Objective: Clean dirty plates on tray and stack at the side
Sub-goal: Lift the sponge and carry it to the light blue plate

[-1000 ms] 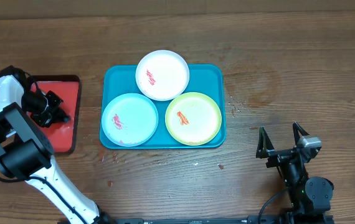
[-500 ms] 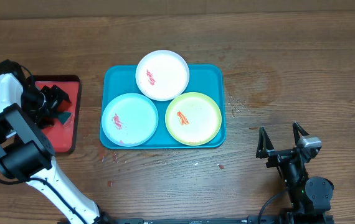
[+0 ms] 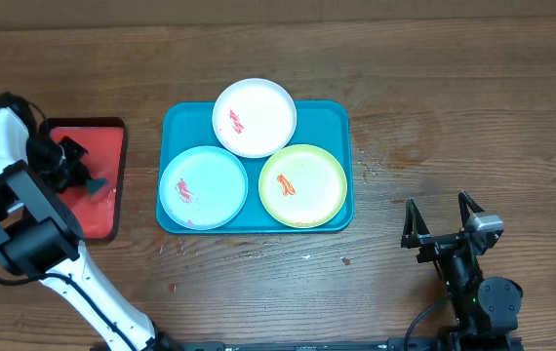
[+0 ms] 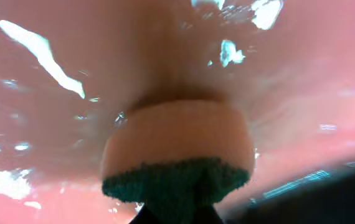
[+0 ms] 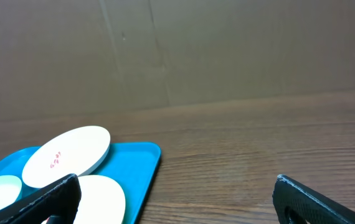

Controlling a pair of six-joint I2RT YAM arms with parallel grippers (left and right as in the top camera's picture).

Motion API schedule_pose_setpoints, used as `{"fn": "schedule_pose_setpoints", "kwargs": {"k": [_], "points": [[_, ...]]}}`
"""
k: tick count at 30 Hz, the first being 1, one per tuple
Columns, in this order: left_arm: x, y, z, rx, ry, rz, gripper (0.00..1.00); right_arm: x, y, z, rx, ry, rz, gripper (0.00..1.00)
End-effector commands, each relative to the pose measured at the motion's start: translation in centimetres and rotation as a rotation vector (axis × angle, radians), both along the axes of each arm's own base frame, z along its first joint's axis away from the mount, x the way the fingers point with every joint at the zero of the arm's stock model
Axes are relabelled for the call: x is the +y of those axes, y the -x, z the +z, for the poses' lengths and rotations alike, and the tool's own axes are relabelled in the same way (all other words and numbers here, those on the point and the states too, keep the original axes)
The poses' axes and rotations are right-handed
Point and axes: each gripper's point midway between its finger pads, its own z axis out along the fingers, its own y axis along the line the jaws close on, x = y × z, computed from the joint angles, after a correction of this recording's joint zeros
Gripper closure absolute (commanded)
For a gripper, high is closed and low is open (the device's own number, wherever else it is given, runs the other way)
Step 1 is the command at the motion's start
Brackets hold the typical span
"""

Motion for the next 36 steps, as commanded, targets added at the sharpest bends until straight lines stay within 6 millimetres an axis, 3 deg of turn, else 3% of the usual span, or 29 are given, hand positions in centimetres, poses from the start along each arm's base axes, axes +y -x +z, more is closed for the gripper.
{"fn": "schedule_pose_setpoints", "kwargs": {"k": [1,7,11,14,16,19,22,25,31,33,36], "points": [[1.5,-2.3,4.5,-0.085,-0.059,-0.004,0.96,-0.1,0.0,-0.2,-0.003,0.003,-0.004,0.0],[1.9,-3.1,11.4,-0.153,-0.1,-0.014,0.96,-0.1,0.0,-0.2,-0.003,0.004,-0.004,0.0],[1.7,-2.6,13.6,-0.157,-0.105,-0.014,0.96,-0.1,0.0,-0.2,-0.003,0.004,-0.004,0.0],[2.6,-2.9,12.3,-0.134,-0.153,-0.001,0.96,-0.1,0.0,-0.2,-0.003,0.003,-0.004,0.0],[2.9,-2.9,10.0,-0.102,-0.171,0.0,0.96,-0.1,0.0,-0.2,-0.003,0.004,-0.004,0.0],[2.5,-3.1,5.9,-0.081,-0.154,-0.015,0.96,-0.1,0.0,-0.2,-0.003,0.004,-0.004,0.0],[1.7,-3.2,4.6,-0.095,-0.112,-0.05,0.96,-0.1,0.0,-0.2,-0.003,0.004,-0.004,0.0],[2.0,-3.7,7.2,-0.154,-0.09,-0.072,0.96,-0.1,0.0,-0.2,-0.003,0.003,-0.004,0.0],[2.6,-2.7,16.4,-0.242,-0.137,-0.052,0.96,-0.1,0.0,-0.2,-0.003,0.004,-0.004,0.0],[3.0,-2.4,17.4,-0.238,-0.183,-0.056,0.96,-0.1,0.0,-0.2,-0.003,0.004,-0.004,0.0],[2.9,-2.3,15.8,-0.166,-0.218,-0.058,0.96,-0.1,0.0,-0.2,-0.003,0.004,-0.004,0.0]]}}
